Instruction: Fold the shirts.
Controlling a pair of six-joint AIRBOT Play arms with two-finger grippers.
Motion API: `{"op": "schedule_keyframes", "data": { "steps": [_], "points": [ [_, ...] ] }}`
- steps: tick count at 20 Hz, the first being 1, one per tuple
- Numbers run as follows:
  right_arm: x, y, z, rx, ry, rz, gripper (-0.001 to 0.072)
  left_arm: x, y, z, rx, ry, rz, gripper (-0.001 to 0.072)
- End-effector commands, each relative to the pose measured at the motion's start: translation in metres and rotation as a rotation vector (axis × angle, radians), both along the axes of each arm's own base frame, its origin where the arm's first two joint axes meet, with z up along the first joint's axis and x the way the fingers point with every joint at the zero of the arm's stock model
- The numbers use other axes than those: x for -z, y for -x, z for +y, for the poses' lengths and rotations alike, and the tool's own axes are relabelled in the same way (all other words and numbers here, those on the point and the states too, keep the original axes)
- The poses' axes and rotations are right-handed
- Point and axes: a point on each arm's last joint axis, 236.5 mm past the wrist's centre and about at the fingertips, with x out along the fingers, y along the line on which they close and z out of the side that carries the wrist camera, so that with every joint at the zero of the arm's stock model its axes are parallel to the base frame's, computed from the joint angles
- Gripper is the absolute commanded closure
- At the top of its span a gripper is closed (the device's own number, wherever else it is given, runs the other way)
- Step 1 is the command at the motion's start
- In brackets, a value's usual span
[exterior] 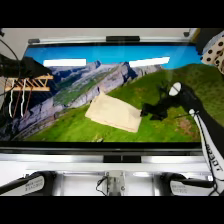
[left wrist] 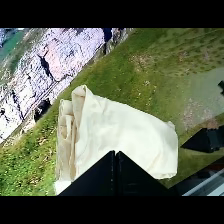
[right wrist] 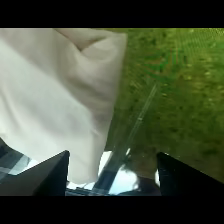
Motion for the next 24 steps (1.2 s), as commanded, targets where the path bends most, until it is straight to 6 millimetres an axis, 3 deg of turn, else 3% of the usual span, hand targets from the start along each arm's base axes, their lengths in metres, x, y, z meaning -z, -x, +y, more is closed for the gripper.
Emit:
{"op": "schedule_keyframes", "data": {
  "steps": [1,4,7,8,9,10,11,13,15,17,18,21,22,24],
  "points": [
    [0.026,0.000,0.023,0.146,-0.145,-0.058,0.0073,0.000,0.000,0.000,-0.004,0.001,0.001,0.0673],
    [0.032,-0.012,0.023,0.204,-0.157,-0.098,0.0073,0.000,-0.001,0.000,-0.003,0.002,0.001,0.0673],
    [0.040,-0.013,0.037,0.225,-0.224,-0.063,0.0078,0.000,-0.001,0.000,-0.004,0.002,0.001,0.0673],
    [0.038,-0.018,0.046,0.228,-0.275,-0.073,0.0240,0.000,-0.001,0.000,-0.004,0.002,0.002,0.0673],
    [0.032,-0.025,0.054,0.220,-0.327,-0.109,0.0447,0.001,-0.001,0.000,-0.004,0.002,0.003,0.0673],
    [0.024,-0.034,0.059,0.202,-0.359,-0.159,0.0559,0.001,-0.001,0.000,-0.004,0.002,0.003,0.0673],
    [0.012,-0.047,0.059,0.178,-0.380,-0.222,0.0648,0.001,-0.001,0.001,-0.004,0.002,0.002,0.0673],
    [-0.022,-0.078,0.045,0.094,-0.382,-0.369,0.0649,0.001,-0.001,0.000,-0.004,0.002,0.003,0.0673],
    [-0.059,-0.113,0.003,0.076,-0.309,-0.492,0.0649,0.001,-0.001,0.000,-0.004,0.002,0.003,0.0673],
    [-0.094,-0.142,-0.073,0.158,-0.166,-0.568,0.0649,0.001,-0.001,0.000,-0.004,0.002,0.003,0.0673],
    [-0.104,-0.144,-0.116,0.213,-0.093,-0.574,0.0649,0.001,-0.001,0.000,-0.004,0.002,0.004,0.0673],
    [-0.120,-0.114,-0.246,0.430,0.093,-0.524,0.0649,0.001,-0.001,0.000,-0.003,0.002,0.004,0.0673],
    [-0.121,-0.093,-0.284,0.501,0.143,-0.500,0.0649,0.001,-0.001,0.000,-0.004,0.002,0.004,0.0672],
    [-0.117,-0.045,-0.342,0.595,0.235,-0.421,0.0649,0.001,-0.001,0.000,-0.019,0.015,0.021,0.0673]
  ]
}}
